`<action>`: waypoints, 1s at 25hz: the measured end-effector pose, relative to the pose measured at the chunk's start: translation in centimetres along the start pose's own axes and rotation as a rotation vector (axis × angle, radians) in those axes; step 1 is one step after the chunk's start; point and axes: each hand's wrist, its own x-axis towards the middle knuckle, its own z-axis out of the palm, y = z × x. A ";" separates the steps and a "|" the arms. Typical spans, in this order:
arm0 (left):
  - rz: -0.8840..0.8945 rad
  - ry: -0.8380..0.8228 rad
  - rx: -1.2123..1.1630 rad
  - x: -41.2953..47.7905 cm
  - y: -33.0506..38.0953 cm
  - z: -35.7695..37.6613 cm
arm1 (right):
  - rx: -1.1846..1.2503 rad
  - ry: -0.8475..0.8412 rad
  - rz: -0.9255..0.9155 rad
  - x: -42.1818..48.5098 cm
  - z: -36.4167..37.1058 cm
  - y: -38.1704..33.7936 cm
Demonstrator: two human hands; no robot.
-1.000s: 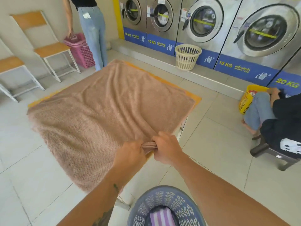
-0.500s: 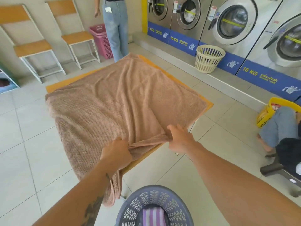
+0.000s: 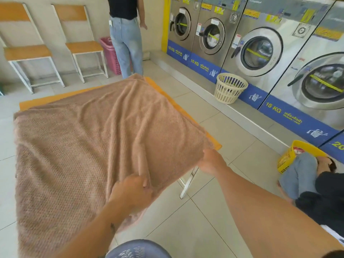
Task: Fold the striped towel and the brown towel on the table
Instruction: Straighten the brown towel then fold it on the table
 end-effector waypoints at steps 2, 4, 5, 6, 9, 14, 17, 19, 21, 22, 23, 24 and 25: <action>-0.066 0.063 -0.051 2.7 2.6 1.6 | -0.027 0.056 -0.043 4.0 -0.8 1.8; -0.138 0.118 -0.063 5.7 4.3 3.2 | -0.030 0.087 -0.079 8.0 -1.4 3.1; -0.174 0.122 -0.045 6.9 4.9 3.7 | -0.028 0.095 -0.094 9.5 -1.4 3.4; -0.202 0.126 -0.021 8.1 5.2 4.4 | -0.025 0.095 -0.098 10.7 -1.5 3.6; -0.325 0.128 -0.017 10.0 6.6 5.2 | -0.023 0.051 -0.087 13.9 -1.4 4.1; -0.402 0.236 -0.196 11.6 7.1 4.5 | 0.372 0.085 -0.129 16.5 -4.5 1.5; -0.399 0.523 -0.380 13.0 8.2 2.6 | 0.482 0.213 -0.261 18.5 -6.9 -1.6; -0.399 0.616 -0.365 13.8 8.8 1.9 | 0.408 0.240 -0.320 20.2 -6.9 -1.8; -0.382 0.486 -0.207 14.0 8.8 2.5 | 0.173 0.136 -0.274 21.2 -6.0 -0.2; -0.367 0.406 -0.140 13.9 8.7 3.3 | 0.075 0.072 -0.250 21.6 -5.3 1.0; -0.356 0.334 -0.106 13.7 8.8 4.1 | 0.026 0.025 -0.243 22.0 -4.7 2.1; -0.344 0.280 -0.096 13.3 9.0 4.8 | 0.018 0.005 -0.246 22.2 -4.2 2.9; -0.331 0.243 -0.084 13.0 9.2 5.4 | 0.029 0.010 -0.253 22.1 -4.0 3.3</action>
